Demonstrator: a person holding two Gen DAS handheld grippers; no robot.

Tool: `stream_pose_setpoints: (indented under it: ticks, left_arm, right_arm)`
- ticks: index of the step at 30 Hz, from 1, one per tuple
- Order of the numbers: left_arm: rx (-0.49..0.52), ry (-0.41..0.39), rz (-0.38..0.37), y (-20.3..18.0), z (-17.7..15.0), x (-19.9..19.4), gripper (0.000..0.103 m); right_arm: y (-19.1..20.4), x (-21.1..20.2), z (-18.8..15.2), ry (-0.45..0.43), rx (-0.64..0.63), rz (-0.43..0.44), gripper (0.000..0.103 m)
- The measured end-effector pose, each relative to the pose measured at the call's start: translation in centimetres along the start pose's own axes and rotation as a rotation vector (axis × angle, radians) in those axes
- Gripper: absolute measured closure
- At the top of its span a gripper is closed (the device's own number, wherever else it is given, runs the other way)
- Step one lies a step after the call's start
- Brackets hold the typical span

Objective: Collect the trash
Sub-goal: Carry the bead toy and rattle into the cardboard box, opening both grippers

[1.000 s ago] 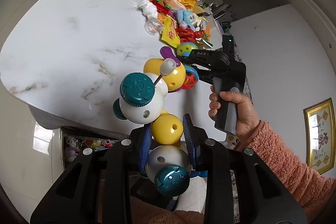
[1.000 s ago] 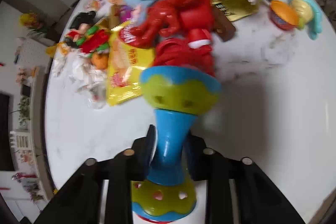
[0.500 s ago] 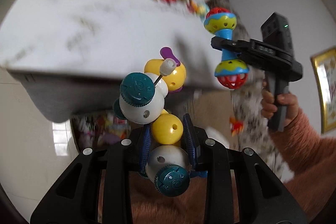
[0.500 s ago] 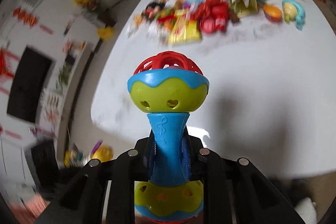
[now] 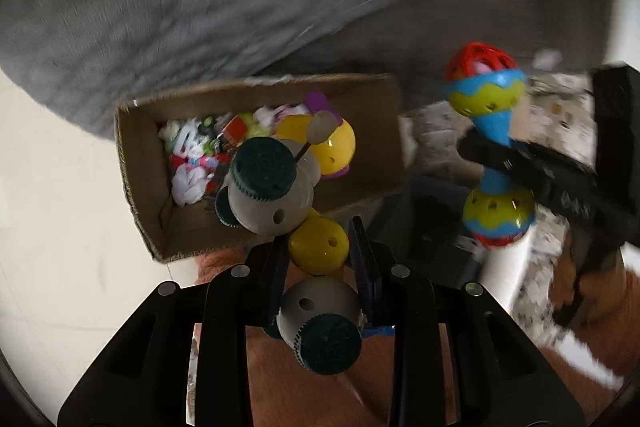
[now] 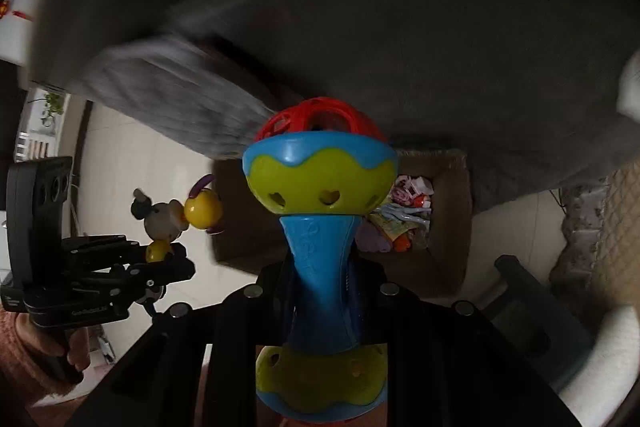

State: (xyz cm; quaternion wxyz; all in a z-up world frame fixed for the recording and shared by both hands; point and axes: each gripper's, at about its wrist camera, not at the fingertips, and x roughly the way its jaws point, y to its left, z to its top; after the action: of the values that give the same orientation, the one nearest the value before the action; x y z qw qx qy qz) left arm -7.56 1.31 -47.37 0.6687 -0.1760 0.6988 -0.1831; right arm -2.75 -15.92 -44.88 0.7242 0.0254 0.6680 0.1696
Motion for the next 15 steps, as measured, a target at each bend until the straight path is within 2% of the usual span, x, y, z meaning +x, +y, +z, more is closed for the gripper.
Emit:
stream_pose_setpoints:
  ticks: [1, 2, 4, 6, 8, 10, 12, 15]
  left_arm:
    - [-0.028, -0.003, 0.052, 0.6, 0.5, 1.8, 0.066]
    - [-0.058, 0.004, 0.095, 1.4, 1.0, 3.3, 0.051]
    - [-0.142, 0.036, 0.152, 3.1, 1.8, 6.0, 0.035]
    - [-0.196, 0.068, 0.162, 4.6, 2.2, 7.7, 0.034]
    - [-0.212, 0.083, 0.186, 5.2, 2.4, 8.4, 0.033]
    - [-0.21, 0.075, 0.2, 5.1, 2.4, 8.1, 0.032]
    - [-0.204, 0.057, 0.199, 4.9, 2.4, 7.1, 0.026]
    - [-0.199, 0.038, 0.198, 4.4, 2.2, 5.9, 0.025]
  right_arm:
    - [-0.3, 1.8, 0.1, 0.002, -0.01, -0.046, 0.06]
    - [-0.6, 2.9, 0.2, 0.005, -0.012, -0.068, 0.038]
    - [-1.2, 5.8, 0.8, 0.024, -0.018, -0.115, 0.037]
    - [-1.9, 7.8, 0.9, 0.08, 0.002, -0.132, 0.037]
    - [-2.6, 8.4, 0.9, 0.09, 0.014, -0.13, 0.037]
    - [-3.2, 8.2, 1.0, 0.085, 0.013, -0.137, 0.037]
    - [-3.4, 7.3, 0.9, 0.078, 0.018, -0.136, 0.029]
    - [-3.4, 5.3, 0.9, 0.068, 0.009, -0.126, 0.026]
